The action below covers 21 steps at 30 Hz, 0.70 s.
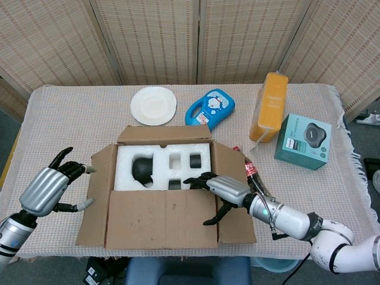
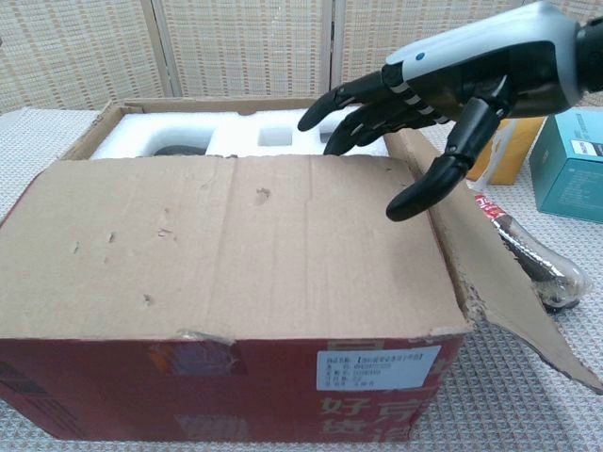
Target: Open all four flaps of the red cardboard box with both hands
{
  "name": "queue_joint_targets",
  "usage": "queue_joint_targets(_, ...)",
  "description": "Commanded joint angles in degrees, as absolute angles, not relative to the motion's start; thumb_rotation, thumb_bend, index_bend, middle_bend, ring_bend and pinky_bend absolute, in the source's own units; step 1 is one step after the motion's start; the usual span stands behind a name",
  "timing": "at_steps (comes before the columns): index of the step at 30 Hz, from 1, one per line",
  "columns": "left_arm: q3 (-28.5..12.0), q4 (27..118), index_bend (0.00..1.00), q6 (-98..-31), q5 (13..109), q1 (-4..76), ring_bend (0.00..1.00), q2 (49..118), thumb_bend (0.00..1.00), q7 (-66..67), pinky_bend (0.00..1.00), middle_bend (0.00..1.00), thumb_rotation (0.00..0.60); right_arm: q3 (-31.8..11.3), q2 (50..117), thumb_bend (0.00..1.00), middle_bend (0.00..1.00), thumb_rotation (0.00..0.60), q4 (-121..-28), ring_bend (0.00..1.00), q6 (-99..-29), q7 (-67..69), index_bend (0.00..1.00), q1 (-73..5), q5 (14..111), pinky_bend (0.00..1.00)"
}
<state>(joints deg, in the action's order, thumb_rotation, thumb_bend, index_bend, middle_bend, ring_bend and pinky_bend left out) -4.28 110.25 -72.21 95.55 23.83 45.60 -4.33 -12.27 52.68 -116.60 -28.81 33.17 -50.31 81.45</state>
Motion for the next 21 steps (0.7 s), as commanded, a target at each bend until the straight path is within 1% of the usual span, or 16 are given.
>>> queue_joint_targets(1, -4.38, 110.56, 0.32, -72.12, 95.77, 24.01, 0.34, 45.55, 0.23, -4.10, 0.00, 0.39, 0.068, -12.26, 48.95, 0.11, 0.27, 0.514, -118.52, 0.11, -31.85, 50.57, 0.08, -47.90, 90.37, 0.00)
queue_joint_targets(5, -4.50, 111.19, 0.32, -72.03, 95.92, 24.18, 0.34, 45.33, 0.23, -3.68, 0.00, 0.39, 0.068, -8.72, 46.63, 0.11, 0.27, 0.511, -116.63, 0.12, -39.63, 70.56, 0.08, -47.40, 102.10, 0.00)
queue_joint_targets(9, -4.74, 111.60, 0.32, -71.93, 95.83, 24.41, 0.34, 45.20, 0.23, -3.43, 0.00, 0.39, 0.065, -1.60, 45.92, 0.11, 0.27, 0.512, -109.36, 0.13, -53.03, 95.44, 0.09, -49.36, 116.24, 0.00)
queue_joint_targets(10, -4.81, 111.65, 0.32, -71.86, 95.78, 24.49, 0.34, 45.21, 0.23, -3.38, 0.00, 0.39, 0.065, 0.67, 46.24, 0.11, 0.27, 0.512, -106.04, 0.13, -57.64, 102.59, 0.09, -50.27, 120.02, 0.00)
queue_joint_targets(13, -4.93, 111.75, 0.32, -71.69, 95.60, 24.64, 0.34, 45.24, 0.23, -3.20, 0.00, 0.39, 0.067, 5.09, 47.93, 0.11, 0.27, 0.512, -98.20, 0.14, -67.71, 115.22, 0.09, -51.98, 126.23, 0.00)
queue_joint_targets(18, -5.06, 111.97, 0.32, -71.48, 95.21, 24.72, 0.34, 45.12, 0.23, -2.82, 0.00, 0.39, 0.067, 9.72, 50.43, 0.11, 0.27, 0.510, -91.16, 0.15, -79.08, 123.92, 0.10, -53.12, 130.51, 0.00)
queue_joint_targets(21, -5.14, 112.21, 0.32, -71.50, 95.04, 24.72, 0.34, 45.02, 0.23, -2.70, 0.00, 0.39, 0.067, 11.64, 51.23, 0.11, 0.27, 0.511, -89.18, 0.15, -83.79, 126.28, 0.10, -53.62, 132.17, 0.00)
